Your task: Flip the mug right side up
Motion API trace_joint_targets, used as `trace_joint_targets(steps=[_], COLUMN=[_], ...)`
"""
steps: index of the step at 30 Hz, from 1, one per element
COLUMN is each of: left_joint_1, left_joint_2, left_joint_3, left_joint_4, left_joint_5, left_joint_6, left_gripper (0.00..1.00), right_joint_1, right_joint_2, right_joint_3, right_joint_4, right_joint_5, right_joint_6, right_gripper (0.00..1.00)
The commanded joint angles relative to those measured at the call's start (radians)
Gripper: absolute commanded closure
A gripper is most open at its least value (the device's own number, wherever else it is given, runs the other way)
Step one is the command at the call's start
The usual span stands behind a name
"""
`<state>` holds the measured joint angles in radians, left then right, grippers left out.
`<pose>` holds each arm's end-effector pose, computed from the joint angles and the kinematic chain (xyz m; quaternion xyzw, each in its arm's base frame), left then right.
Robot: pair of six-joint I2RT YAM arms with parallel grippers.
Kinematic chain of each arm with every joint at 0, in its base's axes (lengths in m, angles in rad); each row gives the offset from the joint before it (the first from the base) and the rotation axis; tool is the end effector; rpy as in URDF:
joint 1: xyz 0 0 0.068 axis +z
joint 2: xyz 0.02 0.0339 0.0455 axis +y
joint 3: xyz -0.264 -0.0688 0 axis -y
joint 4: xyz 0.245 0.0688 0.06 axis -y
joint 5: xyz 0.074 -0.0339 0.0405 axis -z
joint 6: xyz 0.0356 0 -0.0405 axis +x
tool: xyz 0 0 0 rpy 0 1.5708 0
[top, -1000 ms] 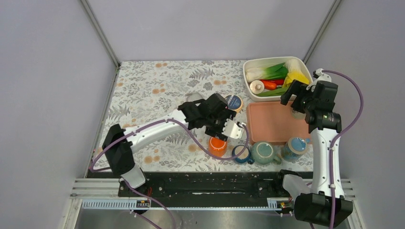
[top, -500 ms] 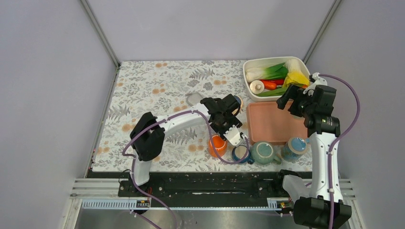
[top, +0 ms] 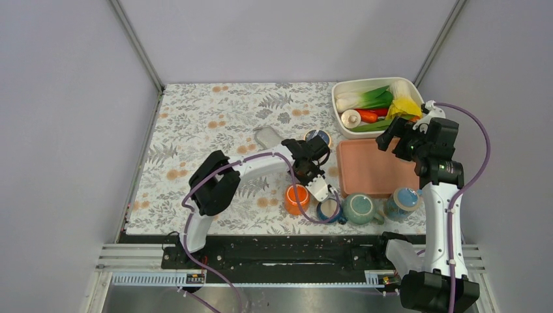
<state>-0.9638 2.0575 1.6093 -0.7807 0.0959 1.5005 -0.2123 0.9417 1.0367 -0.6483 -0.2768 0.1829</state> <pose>0.2407 -0.3526 0.1916 0.9311 0.3193 -0.0005 0.1764 0.1926 -0.0316 0.3530 0.1039 0.8614 0.1134 0.4841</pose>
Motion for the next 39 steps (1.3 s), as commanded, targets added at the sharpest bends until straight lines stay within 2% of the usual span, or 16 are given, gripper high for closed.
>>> trace_joint_targets(steps=[1, 2, 3, 7, 10, 17, 22, 28, 34, 37, 39], left_joint_1=[0.015, 0.017, 0.021, 0.045, 0.078, 0.204, 0.287, 0.35, 0.391, 0.389, 0.386], left_joint_2=[0.005, 0.001, -0.004, -0.036, -0.071, -0.152, -0.176, -0.219, -0.286, -0.292, -0.286], left_joint_3=[0.006, 0.007, 0.009, 0.011, 0.013, 0.028, 0.051, 0.096, 0.209, 0.256, 0.283], left_joint_4=[0.019, 0.027, 0.04, 0.084, 0.152, 0.328, 0.371, 0.359, 0.3, 0.287, 0.29], left_joint_5=[-0.023, -0.013, -0.003, 0.032, 0.06, 0.183, 0.246, 0.319, 0.459, 0.536, 0.561], left_joint_6=[-0.018, -0.033, -0.05, -0.115, -0.227, -0.672, -0.92, -1.153, -1.384, -1.456, -1.494], left_gripper=[0.87, 0.99, 1.0, 1.0, 1.0, 1.0, 1.0, 1.0, 1.0, 1.0, 1.0], right_joint_1=[0.001, 0.001, 0.001, 0.001, 0.001, 0.008, 0.109, 0.346, 0.525, 0.547, 0.547], right_joint_2=[-0.01, -0.011, -0.012, -0.019, -0.022, -0.002, 0.027, 0.081, 0.119, 0.161, 0.188], right_joint_3=[-0.003, -0.003, -0.004, -0.01, -0.01, -0.039, -0.056, -0.083, -0.12, -0.163, -0.168], right_joint_4=[0.036, 0.037, 0.039, 0.049, 0.05, 0.086, 0.114, 0.194, 0.436, 0.61, 0.676], right_joint_5=[-0.029, -0.03, -0.03, -0.038, -0.04, -0.116, -0.129, -0.148, -0.212, -0.293, -0.286], right_joint_6=[-0.002, -0.003, -0.001, 0.005, 0.01, 0.043, 0.045, 0.062, 0.224, 0.337, 0.365], right_gripper=[0.01, 0.01, 0.01, 0.01, 0.01, 0.01, 0.01, 0.01, 0.01, 0.01, 0.01])
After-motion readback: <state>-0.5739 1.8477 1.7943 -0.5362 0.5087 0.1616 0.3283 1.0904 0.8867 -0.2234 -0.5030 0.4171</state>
